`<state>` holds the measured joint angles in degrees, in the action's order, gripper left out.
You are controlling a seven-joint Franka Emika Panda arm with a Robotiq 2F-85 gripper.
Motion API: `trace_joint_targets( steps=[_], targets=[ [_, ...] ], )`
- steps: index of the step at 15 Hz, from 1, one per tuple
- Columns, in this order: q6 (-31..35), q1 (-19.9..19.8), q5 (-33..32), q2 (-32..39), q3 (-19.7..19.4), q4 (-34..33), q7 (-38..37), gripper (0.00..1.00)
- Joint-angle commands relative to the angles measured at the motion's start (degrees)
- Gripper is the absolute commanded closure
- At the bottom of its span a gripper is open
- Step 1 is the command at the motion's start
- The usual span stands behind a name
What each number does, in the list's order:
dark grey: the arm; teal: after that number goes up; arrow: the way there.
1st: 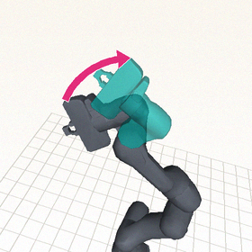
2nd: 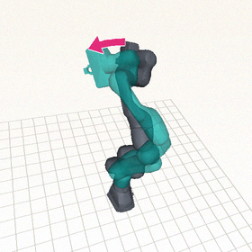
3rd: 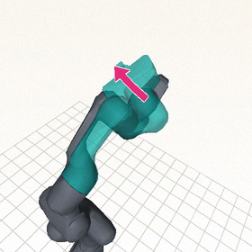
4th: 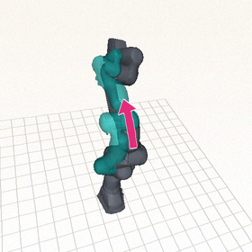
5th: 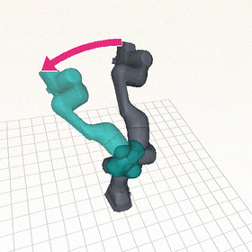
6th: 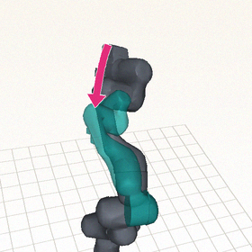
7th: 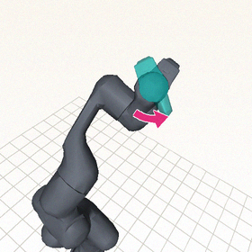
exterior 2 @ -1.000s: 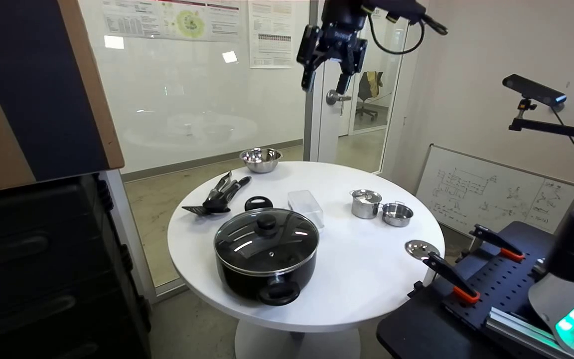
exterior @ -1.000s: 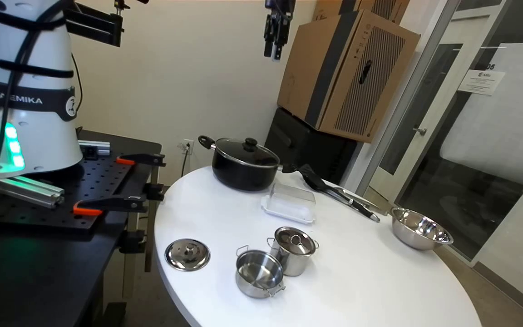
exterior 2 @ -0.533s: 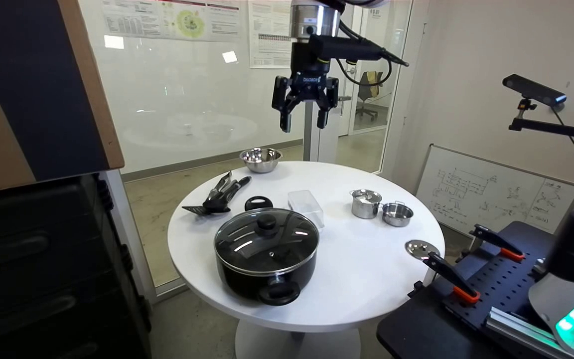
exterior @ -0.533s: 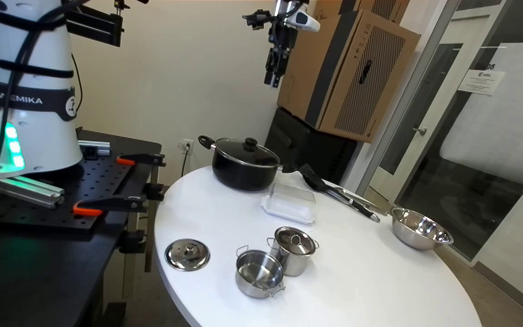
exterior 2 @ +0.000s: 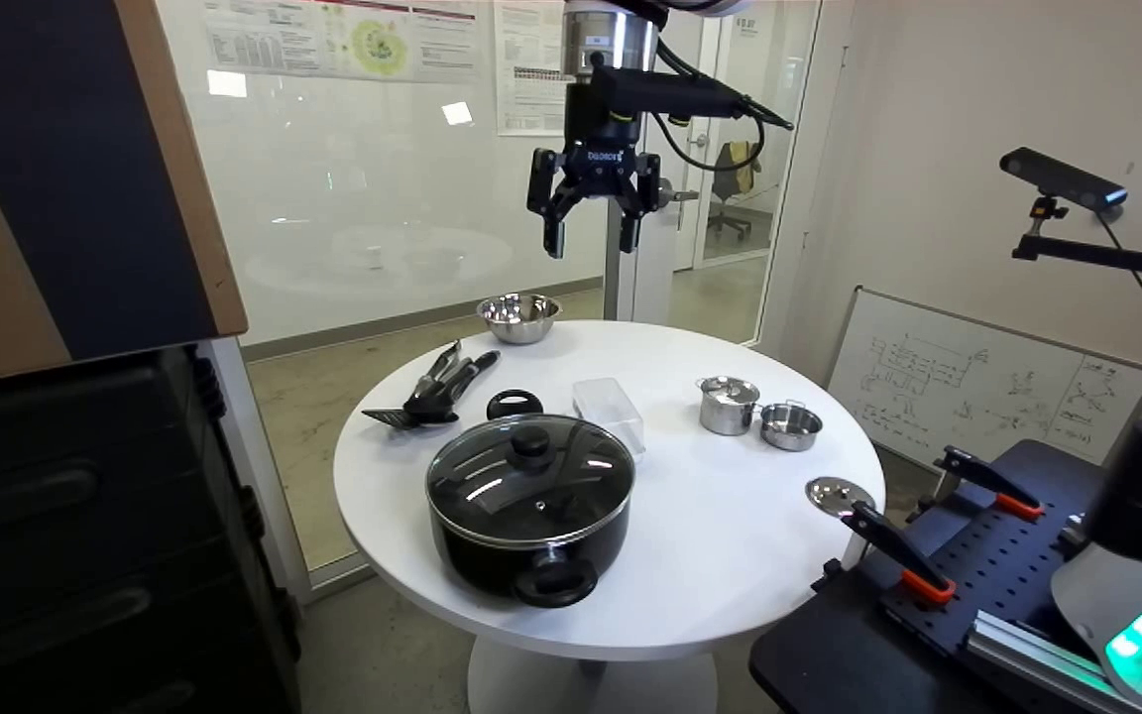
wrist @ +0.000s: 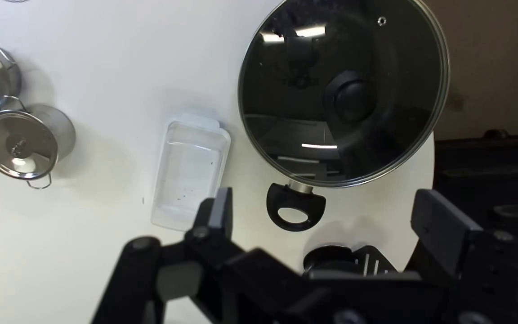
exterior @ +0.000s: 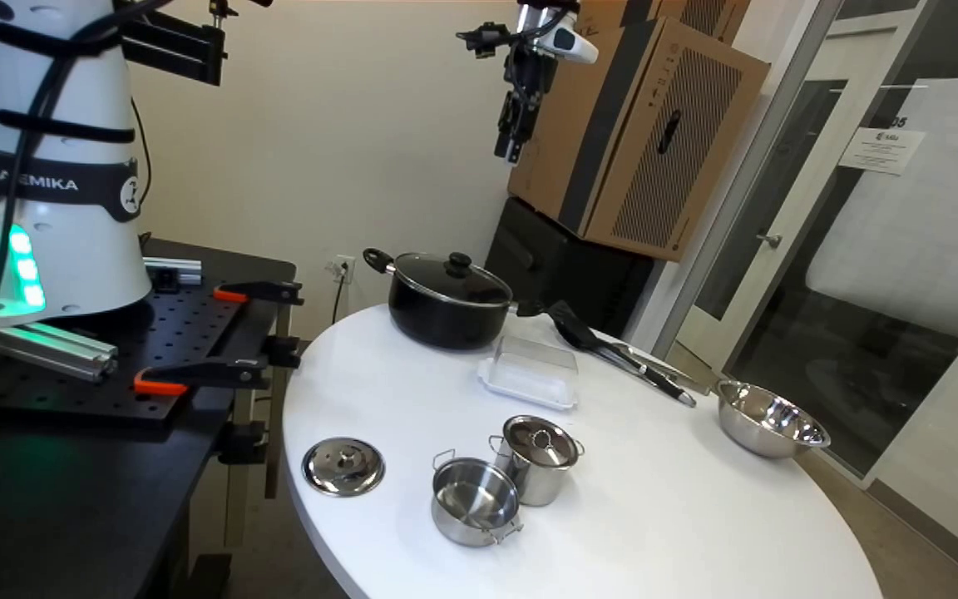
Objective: Place the lid on the table
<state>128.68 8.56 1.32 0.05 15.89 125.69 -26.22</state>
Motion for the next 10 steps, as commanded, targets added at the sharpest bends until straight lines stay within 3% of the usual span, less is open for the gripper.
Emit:
trace_joint_targets(
  steps=[1,10],
  targets=[
    [0.2,1.6,0.5,0.8,-1.3,0.0,0.6,0.0],
    [1.4,6.8,-1.3,13.2,-1.3,-3.8,-0.5,0.0]
  ],
)
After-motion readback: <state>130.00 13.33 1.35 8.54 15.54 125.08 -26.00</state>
